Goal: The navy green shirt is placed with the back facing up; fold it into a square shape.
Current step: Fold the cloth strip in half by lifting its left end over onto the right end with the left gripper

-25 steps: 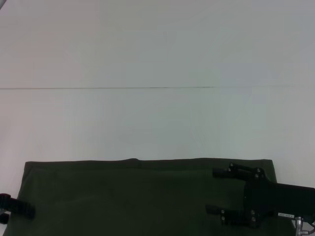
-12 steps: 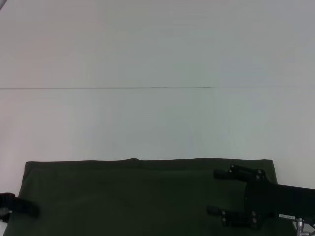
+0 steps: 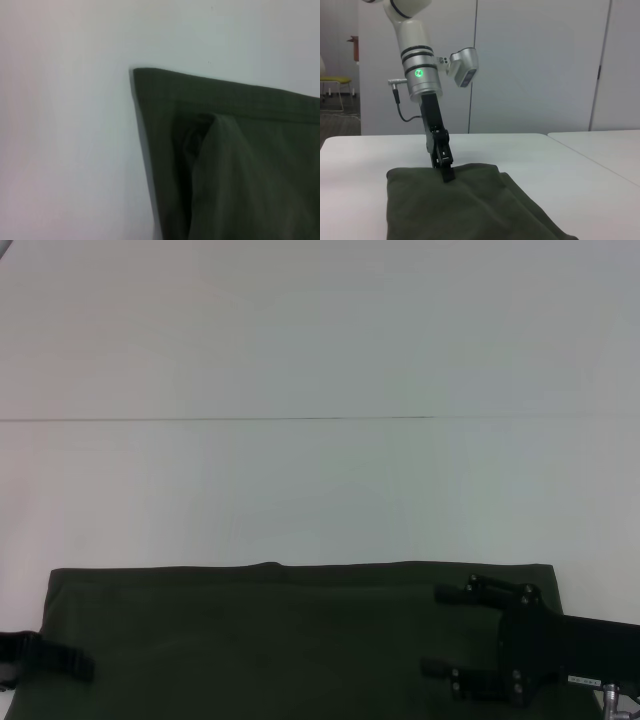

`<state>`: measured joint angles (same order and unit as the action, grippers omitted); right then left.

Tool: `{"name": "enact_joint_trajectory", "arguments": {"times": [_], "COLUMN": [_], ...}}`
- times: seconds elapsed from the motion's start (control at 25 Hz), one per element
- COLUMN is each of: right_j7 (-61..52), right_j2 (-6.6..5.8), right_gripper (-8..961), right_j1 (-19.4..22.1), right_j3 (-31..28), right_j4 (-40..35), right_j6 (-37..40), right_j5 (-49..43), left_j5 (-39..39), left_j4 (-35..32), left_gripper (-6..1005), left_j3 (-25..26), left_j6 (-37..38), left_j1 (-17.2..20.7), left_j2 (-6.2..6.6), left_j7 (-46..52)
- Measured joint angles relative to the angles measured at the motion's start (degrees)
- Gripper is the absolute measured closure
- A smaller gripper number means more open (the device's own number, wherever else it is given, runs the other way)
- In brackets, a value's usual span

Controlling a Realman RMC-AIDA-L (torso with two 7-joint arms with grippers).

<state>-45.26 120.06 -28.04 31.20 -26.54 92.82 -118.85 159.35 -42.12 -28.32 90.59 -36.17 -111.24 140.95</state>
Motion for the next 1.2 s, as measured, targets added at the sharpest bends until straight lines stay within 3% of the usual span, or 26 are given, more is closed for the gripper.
{"name": "enact_joint_trajectory", "arguments": {"times": [0.48,1.2], "right_j7": [0.0,0.1], "right_j2": [-0.09,-0.09], "right_gripper": [135,135], "right_j1": [0.1,0.1], "right_j3": [0.0,0.0], "right_j4": [-0.1,-0.1], "right_j6": [0.3,0.3], "right_j5": [0.1,0.2], "left_j5": [1.3,1.0], "left_j4": [-1.9,-0.2], "left_gripper": [159,160], "left_j3": [-0.1,-1.0], "left_j6": [-0.4,-0.5], "left_j1": [-0.1,-0.6], "left_j2": [0.47,0.06], "left_j7": [0.2,0.6]}}
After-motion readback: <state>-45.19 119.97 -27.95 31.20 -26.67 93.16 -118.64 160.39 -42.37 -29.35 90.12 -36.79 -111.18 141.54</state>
